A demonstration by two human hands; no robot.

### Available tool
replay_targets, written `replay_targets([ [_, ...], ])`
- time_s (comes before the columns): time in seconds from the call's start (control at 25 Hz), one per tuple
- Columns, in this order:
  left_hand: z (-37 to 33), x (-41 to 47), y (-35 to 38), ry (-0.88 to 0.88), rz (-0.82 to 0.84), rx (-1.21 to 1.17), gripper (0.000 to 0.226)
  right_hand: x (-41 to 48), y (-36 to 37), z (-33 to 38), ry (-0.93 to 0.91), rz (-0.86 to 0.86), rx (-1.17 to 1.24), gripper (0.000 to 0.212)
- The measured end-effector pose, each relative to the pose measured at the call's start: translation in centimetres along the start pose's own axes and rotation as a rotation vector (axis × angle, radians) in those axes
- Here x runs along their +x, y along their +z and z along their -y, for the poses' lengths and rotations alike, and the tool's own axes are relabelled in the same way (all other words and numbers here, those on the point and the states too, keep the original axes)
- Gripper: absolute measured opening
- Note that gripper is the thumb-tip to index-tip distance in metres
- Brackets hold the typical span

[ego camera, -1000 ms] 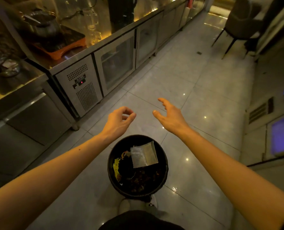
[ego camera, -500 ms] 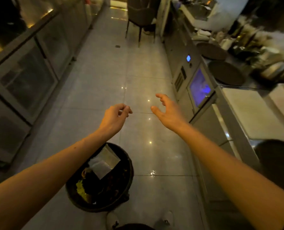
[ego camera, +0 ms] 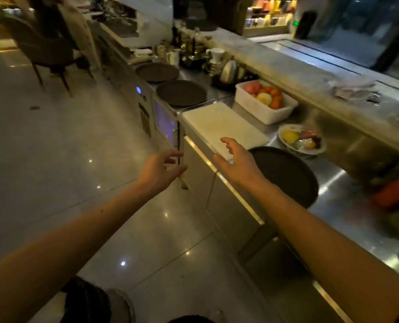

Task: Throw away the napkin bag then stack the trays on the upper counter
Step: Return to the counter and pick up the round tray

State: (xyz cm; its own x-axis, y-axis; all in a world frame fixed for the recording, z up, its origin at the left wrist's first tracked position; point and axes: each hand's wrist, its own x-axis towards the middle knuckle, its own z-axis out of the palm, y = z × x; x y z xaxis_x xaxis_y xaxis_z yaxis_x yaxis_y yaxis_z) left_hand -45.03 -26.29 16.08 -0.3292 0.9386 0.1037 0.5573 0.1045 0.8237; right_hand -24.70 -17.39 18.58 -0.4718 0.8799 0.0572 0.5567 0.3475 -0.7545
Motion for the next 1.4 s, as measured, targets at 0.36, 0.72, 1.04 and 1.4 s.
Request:
replay_targets([
  [0.36,-7.6,8.5,19.1,0.09,0.281,0.015,0.036,-3.0,-13.8,-17.0,0.331,-0.235,-0.019,0.061],
  [0.72,-4.6,19.9,26.8,0.088,0.442,0.206,0.047,0.6,-16.0,-27.1,0.63,-0.261,-0.038,0.061],
  [1.04,0.5,30.7,30.3,0.125,0.694,0.436,0.067,4.9,-14.8,-32.8,0.939,-0.219,-0.074,0.062],
  [1.4,1.9,33.9,34.8,-0.056,0.929,0.474,0.072,5.0,-13.4,-37.2,1.181,-0.197,-0.024,0.066],
])
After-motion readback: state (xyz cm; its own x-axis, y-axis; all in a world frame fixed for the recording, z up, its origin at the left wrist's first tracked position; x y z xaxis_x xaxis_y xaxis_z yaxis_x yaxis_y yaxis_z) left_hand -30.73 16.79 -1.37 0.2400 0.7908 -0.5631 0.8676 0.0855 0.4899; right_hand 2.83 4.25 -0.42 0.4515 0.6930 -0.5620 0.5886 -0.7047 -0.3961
